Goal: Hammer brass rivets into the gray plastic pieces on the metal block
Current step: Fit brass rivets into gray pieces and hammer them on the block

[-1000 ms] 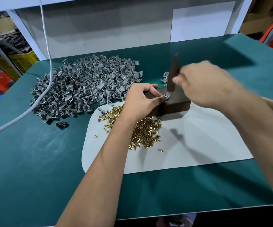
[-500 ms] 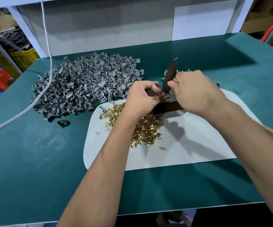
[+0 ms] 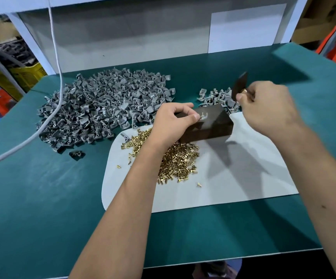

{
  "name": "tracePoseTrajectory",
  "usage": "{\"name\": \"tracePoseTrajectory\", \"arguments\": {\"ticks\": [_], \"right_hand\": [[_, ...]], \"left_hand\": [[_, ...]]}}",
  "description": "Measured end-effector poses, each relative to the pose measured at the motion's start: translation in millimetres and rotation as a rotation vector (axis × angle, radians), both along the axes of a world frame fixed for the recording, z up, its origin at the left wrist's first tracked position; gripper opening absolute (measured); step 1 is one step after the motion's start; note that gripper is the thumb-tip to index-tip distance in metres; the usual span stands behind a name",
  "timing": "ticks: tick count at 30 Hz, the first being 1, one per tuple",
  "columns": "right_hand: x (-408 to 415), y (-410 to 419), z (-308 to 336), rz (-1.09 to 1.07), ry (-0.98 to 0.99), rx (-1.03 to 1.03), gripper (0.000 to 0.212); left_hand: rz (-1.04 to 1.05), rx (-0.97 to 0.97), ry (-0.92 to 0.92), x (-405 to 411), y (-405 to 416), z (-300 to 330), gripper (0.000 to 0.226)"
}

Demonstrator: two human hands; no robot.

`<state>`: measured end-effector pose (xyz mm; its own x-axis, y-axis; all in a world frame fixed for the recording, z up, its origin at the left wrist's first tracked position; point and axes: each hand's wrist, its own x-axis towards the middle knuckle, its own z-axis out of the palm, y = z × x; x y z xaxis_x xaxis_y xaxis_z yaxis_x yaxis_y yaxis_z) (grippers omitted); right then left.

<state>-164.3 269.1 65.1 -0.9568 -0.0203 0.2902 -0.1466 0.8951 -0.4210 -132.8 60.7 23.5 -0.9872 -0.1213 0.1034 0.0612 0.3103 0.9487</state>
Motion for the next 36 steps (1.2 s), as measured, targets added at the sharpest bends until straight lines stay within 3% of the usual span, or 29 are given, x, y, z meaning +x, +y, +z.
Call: {"name": "tracePoseTrajectory", "arguments": {"ticks": [7, 14, 20, 24, 27, 29, 32, 36], "right_hand": [[-5, 17, -24, -0.041, -0.206, 0.128, 0.012], [-6, 23, -27, -0.046, -0.214, 0.132, 0.004], [-7, 30, -26, -0.009, -0.247, 0.138, 0.022], [-2, 24, -16, 0.041, -0.285, 0.124, 0.015], [5, 6, -5, 0.113, -0.134, 0.045, 0.026], [12, -12, 2, 0.282, -0.006, 0.016, 0.028], [18, -37, 4, 0.474, 0.057, 0.206, 0.029], [12, -44, 2, 0.503, 0.12, 0.313, 0.025]], "left_hand": [[-0.013, 0.07, -0.014, 0, -1, 2, 0.009], [-0.029, 0.076, -0.001, 1, -2, 3, 0.01], [-0.022, 0.074, 0.004, 1, -3, 3, 0.007], [-0.019, 0.072, -0.003, 0, -3, 2, 0.008], [-0.016, 0.08, -0.002, 1, -2, 3, 0.009], [-0.016, 0.093, 0.001, 1, -1, 4, 0.013], [-0.025, 0.135, 0.015, 1, 0, 6, 0.021], [0.006, 0.169, 0.03, -1, -5, 4, 0.02]]}}
